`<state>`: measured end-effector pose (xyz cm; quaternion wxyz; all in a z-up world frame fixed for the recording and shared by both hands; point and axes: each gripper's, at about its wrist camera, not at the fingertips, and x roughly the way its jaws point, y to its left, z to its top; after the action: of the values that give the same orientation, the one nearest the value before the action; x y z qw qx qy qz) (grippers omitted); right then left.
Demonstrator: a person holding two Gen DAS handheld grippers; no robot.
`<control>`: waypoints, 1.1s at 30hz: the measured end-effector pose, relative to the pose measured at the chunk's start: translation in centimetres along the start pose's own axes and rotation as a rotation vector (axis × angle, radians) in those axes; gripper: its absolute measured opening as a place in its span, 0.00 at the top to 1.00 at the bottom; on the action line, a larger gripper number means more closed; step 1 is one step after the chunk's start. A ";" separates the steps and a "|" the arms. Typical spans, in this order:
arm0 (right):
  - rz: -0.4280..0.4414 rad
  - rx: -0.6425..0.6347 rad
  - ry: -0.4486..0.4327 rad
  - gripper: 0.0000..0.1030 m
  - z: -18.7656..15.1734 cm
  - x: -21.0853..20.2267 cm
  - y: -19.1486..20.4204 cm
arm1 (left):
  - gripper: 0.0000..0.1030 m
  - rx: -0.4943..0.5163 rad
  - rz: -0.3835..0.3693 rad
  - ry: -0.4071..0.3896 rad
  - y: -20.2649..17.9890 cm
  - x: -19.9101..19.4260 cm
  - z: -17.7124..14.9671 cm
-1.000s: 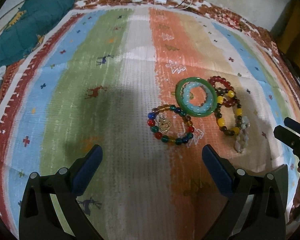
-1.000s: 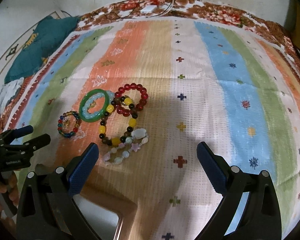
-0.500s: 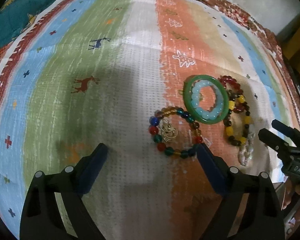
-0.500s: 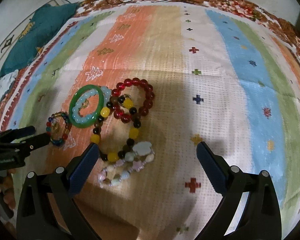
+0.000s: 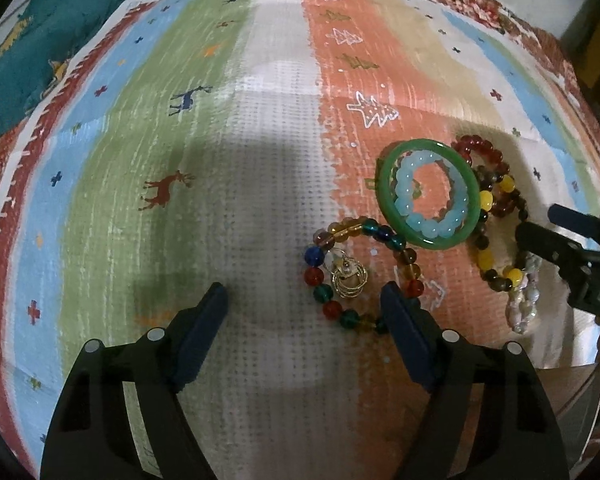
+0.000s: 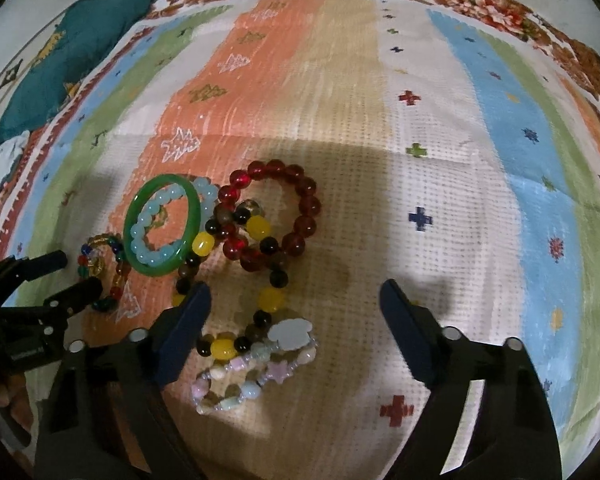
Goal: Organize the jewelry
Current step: 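Lower left tool to multicolour bracelet while right tool lowers to yellow-black bracelet, then close left tool on multicolour bead bracelet while right tool grasps yellow-black bracelet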
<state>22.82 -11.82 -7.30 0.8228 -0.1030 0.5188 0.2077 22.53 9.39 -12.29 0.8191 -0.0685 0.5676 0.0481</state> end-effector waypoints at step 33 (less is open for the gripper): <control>0.014 -0.033 -0.077 0.89 -0.9 -4.0 0.6 | 0.91 0.009 -0.093 -0.061 -0.1 -5.7 0.4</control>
<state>20.39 -12.59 -4.11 0.8388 -0.1047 0.4842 0.2259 20.88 9.38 -6.85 0.8376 -0.0897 0.5388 0.0093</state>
